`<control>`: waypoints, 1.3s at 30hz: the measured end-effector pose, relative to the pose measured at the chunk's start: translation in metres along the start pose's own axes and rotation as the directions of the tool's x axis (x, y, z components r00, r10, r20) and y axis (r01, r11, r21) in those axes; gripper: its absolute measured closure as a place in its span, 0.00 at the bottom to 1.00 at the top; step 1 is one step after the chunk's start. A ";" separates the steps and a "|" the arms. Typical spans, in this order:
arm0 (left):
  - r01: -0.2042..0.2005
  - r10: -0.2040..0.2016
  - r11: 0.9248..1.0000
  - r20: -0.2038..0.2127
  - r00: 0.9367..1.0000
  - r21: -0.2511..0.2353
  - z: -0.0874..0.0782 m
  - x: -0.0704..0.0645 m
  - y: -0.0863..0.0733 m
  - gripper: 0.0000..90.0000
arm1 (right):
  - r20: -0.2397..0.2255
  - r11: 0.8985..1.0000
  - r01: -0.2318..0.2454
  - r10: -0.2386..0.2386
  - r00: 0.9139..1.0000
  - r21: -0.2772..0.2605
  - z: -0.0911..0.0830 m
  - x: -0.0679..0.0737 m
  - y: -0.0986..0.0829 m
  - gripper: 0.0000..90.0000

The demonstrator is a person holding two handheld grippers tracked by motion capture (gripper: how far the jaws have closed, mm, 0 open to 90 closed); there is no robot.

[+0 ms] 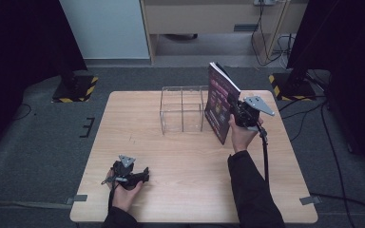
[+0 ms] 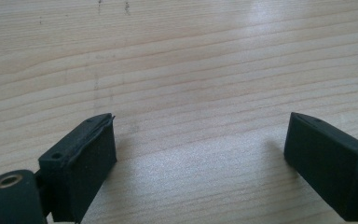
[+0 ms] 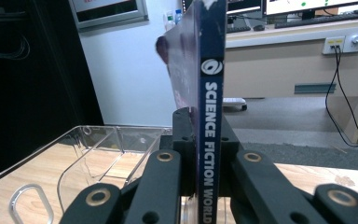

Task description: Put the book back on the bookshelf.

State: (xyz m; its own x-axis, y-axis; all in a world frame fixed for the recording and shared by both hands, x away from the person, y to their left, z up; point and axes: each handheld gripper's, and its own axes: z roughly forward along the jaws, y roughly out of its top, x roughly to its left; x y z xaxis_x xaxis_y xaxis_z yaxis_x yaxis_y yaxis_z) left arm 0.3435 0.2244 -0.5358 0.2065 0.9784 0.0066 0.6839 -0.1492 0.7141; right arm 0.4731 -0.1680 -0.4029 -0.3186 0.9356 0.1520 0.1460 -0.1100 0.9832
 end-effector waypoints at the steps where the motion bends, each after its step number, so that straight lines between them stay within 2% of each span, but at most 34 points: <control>1: 0.000 0.000 1.000 0.000 1.000 0.000 0.000 0.000 0.000 0.09 | 0.000 1.000 0.000 0.000 1.000 0.000 0.000 0.000 0.000 0.94; 6: 0.000 0.000 1.000 0.000 1.000 0.000 0.000 0.000 0.000 0.09 | 0.001 1.000 0.010 -0.010 1.000 -0.022 0.004 0.003 -0.003 0.94; 10: 0.000 0.000 1.000 0.000 1.000 0.000 0.000 0.000 0.000 0.09 | 0.021 0.999 0.020 -0.019 1.000 -0.037 0.006 0.005 -0.006 0.94; 18: 0.001 -0.001 1.000 0.000 1.000 0.000 0.000 0.000 0.000 0.09 | 0.019 0.998 0.018 -0.017 1.000 -0.052 0.001 0.001 -0.015 0.93; 23: 0.001 -0.001 1.000 0.000 1.000 0.000 0.000 0.000 0.000 0.09 | 0.020 0.999 0.026 -0.025 0.999 -0.038 -0.001 0.000 -0.015 0.92; 26: 0.000 0.000 1.000 0.000 1.000 0.000 0.000 0.000 0.000 0.09 | 0.021 0.999 0.030 -0.030 0.999 -0.017 -0.001 -0.002 -0.013 0.85; 37: 0.001 -0.001 1.000 0.001 1.000 0.000 0.000 0.000 0.000 0.09 | 0.018 0.999 0.040 -0.040 0.999 0.004 -0.003 -0.004 -0.011 0.73; 39: 0.001 -0.001 1.000 0.001 1.000 0.001 0.000 0.000 0.000 0.09 | 0.031 0.999 0.045 -0.045 0.999 0.009 -0.003 -0.006 -0.010 0.73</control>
State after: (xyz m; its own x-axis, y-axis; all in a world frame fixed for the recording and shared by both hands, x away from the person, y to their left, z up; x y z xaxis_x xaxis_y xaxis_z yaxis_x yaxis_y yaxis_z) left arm 0.3435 0.2243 -0.5358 0.2066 0.9784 0.0058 0.6845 -0.1487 0.7137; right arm 0.4707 -0.1735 -0.4137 -0.2960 0.9495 0.1044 0.1404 -0.0648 0.9880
